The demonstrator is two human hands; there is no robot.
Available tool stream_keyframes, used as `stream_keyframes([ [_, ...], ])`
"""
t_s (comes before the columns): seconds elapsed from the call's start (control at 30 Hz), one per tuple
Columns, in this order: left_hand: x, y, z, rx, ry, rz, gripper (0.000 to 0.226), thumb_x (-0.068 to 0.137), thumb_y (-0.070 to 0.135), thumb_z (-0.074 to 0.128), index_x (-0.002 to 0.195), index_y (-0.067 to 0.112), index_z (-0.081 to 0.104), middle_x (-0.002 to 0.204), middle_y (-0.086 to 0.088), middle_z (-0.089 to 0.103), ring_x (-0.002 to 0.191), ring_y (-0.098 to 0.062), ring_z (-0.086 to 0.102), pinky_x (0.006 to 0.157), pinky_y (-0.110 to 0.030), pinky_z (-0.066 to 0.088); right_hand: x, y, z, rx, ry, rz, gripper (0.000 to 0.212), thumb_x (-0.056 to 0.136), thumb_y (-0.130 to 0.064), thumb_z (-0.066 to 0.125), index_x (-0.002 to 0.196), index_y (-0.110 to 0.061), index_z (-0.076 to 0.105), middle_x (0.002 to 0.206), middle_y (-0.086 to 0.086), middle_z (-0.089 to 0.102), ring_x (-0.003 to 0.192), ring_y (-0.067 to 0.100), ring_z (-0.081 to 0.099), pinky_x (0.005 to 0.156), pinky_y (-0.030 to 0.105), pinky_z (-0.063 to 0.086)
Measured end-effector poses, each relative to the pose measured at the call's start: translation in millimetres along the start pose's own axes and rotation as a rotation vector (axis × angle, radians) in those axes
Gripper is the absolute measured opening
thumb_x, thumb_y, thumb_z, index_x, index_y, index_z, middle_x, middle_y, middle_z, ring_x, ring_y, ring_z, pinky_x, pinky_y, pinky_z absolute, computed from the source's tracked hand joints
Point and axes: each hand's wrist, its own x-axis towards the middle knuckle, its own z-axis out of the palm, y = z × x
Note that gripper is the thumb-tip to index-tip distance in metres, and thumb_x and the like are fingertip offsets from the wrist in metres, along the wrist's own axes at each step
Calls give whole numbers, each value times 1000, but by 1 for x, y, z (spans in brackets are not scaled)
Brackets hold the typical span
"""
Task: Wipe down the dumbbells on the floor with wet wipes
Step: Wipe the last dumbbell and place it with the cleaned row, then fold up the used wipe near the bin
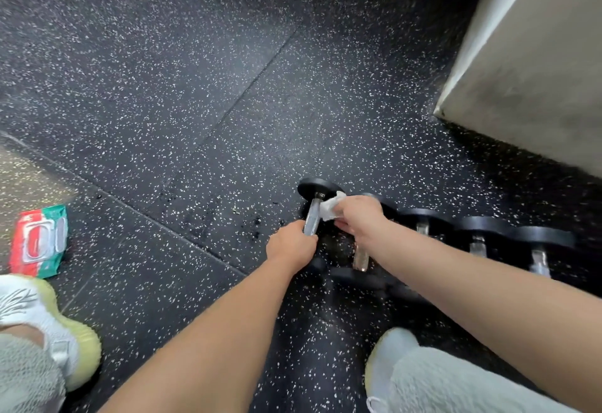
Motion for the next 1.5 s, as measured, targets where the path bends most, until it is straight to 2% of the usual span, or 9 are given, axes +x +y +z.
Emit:
stream_keyframes([
  [0.2, -18, 18, -8, 12, -98, -64, 39, 84, 36, 51, 120, 22, 58, 110, -6, 69, 100, -31, 66, 93, -43, 54, -54, -49, -52, -342, -171, -182, 22, 86, 8, 65, 85, -13, 68, 100, 21, 70, 87, 26, 71, 85, 40, 62],
  [0.37, -68, 45, -46, -48, -206, 8, 44, 90, 35, 67, 127, 11, 61, 115, -4, 64, 101, -24, 60, 88, -35, 47, -111, -106, -100, -558, -266, -270, 31, 89, 8, 59, 108, -12, 72, 114, 13, 72, 96, 21, 70, 81, 33, 62],
  [0.5, -125, 92, -83, -287, -242, 143, 32, 97, 11, 64, 128, 6, 66, 105, -3, 68, 87, -16, 65, 71, -25, 54, -171, -145, -133, -681, -304, -353, 27, 91, 5, 61, 110, -14, 67, 117, 9, 69, 107, 19, 69, 86, 33, 62],
  [0.67, -228, 163, -127, -815, -253, 347, 33, 85, 2, 60, 113, 18, 67, 102, -4, 76, 85, -18, 72, 82, -32, 61, -258, -164, -183, -683, -286, -508, 30, 88, 5, 62, 111, -14, 67, 117, 12, 68, 107, 23, 70, 88, 40, 62],
  [0.83, -320, 196, -143, -886, -237, 529, 27, 98, 5, 59, 123, 9, 67, 116, -14, 76, 96, -23, 74, 80, -31, 61, -341, -149, -228, -536, -207, -660, 21, 85, 7, 67, 93, -12, 68, 110, 16, 70, 100, 28, 73, 85, 44, 63],
  [1.1, -406, 242, -139, -887, -170, 654, 19, 95, 7, 70, 114, 11, 72, 96, -4, 75, 78, -12, 69, 69, -25, 56, -430, -117, -304, -442, 17, -860, 17, 85, 2, 65, 87, -11, 76, 95, 12, 74, 88, 22, 71, 84, 40, 63],
  [1.27, -446, 280, -132, -849, -327, 707, 26, 91, 9, 67, 117, 10, 70, 105, -13, 77, 79, -18, 68, 73, -29, 57, -465, -98, -355, -463, 182, -883, 18, 80, -8, 62, 85, -13, 79, 82, 10, 75, 71, 14, 64, 78, 35, 60],
  [1.37, -472, 308, -129, -811, -475, 749, 37, 83, 19, 68, 119, 10, 69, 106, -15, 77, 84, -23, 67, 82, -33, 57, -487, -83, -387, -444, 289, -902, 23, 76, -20, 60, 82, 0, 70, 67, 5, 58, 65, 13, 50, 69, 34, 47],
  [1.5, -511, 354, -107, -747, -567, 837, 28, 97, 20, 63, 121, 9, 70, 103, -13, 78, 83, -22, 70, 96, -39, 56, -511, -60, -436, -352, 439, -890, 27, 78, -27, 61, 76, -1, 66, 66, 1, 50, 66, 15, 45, 68, 33, 41],
])
